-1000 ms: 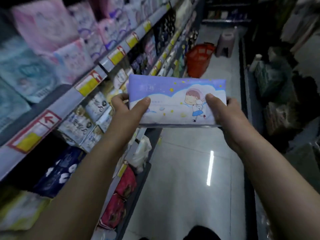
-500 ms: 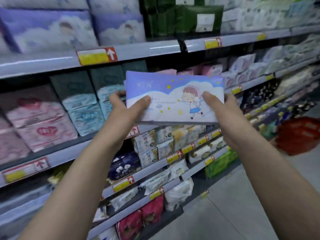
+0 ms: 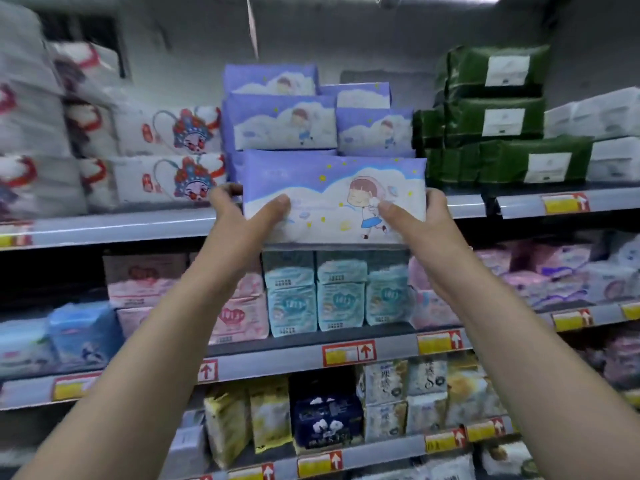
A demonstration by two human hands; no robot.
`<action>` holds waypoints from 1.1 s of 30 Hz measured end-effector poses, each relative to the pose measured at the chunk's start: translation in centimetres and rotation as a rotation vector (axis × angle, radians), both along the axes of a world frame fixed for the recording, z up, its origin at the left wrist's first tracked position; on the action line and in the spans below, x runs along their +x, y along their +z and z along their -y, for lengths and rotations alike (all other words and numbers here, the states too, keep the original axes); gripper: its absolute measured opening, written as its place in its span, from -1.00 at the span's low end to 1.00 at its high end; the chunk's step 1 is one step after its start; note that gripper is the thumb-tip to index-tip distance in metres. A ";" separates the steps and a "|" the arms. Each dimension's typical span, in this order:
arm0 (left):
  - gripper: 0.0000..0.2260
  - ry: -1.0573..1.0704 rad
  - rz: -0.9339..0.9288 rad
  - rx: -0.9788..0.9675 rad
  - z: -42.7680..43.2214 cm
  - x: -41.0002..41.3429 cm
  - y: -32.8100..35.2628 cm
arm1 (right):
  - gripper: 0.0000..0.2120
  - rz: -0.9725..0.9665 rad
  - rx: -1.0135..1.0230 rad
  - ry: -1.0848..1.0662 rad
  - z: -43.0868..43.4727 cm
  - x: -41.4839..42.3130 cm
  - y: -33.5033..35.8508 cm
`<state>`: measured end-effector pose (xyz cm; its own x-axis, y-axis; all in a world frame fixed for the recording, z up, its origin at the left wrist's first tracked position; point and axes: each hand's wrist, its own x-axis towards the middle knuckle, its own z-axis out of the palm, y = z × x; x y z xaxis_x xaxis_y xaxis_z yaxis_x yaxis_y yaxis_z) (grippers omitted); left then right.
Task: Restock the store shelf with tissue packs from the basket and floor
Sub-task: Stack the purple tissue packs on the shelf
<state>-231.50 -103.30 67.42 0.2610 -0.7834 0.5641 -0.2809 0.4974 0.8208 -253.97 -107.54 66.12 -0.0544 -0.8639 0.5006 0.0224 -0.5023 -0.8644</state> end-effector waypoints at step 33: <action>-0.39 0.219 0.459 -0.193 24.6 12.5 19.9 | -0.54 -0.335 -0.193 -0.359 24.1 13.2 21.7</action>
